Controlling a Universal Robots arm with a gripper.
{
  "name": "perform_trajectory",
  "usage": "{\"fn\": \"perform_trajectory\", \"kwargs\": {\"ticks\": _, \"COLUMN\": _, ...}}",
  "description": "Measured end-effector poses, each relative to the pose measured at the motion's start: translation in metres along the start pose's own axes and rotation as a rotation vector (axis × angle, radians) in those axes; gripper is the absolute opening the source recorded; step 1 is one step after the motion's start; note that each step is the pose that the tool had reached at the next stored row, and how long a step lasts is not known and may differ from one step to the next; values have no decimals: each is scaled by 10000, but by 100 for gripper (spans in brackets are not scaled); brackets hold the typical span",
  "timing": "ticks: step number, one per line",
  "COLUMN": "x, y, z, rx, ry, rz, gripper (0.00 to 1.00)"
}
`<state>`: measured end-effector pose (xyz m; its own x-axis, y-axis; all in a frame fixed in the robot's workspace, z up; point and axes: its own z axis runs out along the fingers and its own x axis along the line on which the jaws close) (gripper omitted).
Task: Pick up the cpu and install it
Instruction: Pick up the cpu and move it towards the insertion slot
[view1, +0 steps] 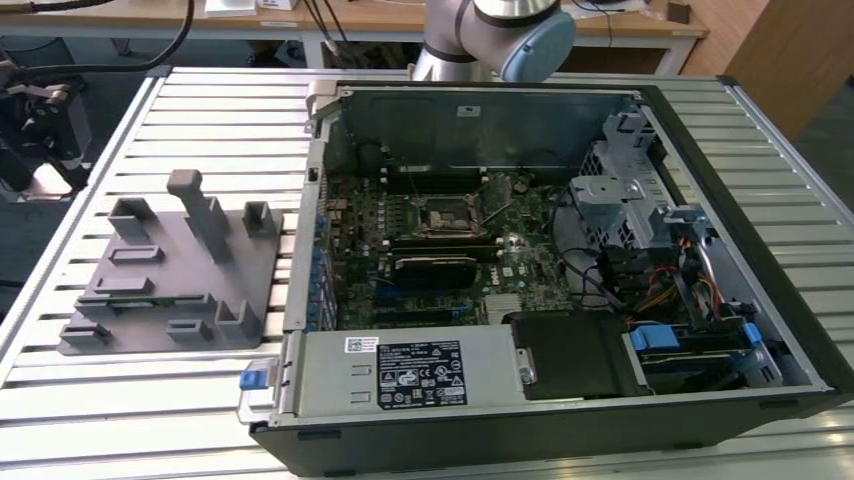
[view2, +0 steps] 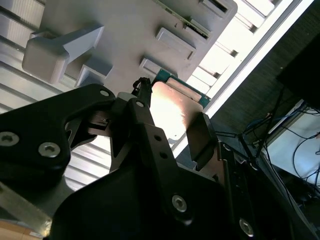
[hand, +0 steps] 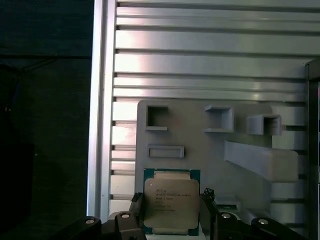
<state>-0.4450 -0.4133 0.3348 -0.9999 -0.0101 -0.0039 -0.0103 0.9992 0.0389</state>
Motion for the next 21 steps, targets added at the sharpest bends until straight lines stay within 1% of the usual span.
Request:
{"fn": "perform_trajectory", "kwargs": {"ticks": 16, "x": 0, "y": 7, "z": -154, "rx": 0, "ry": -9, "rz": 0, "gripper": 53}}
{"fn": "perform_trajectory", "kwargs": {"ticks": 21, "x": 3, "y": 10, "z": -198, "rx": 1, "ry": -22, "rz": -1, "gripper": 53}}
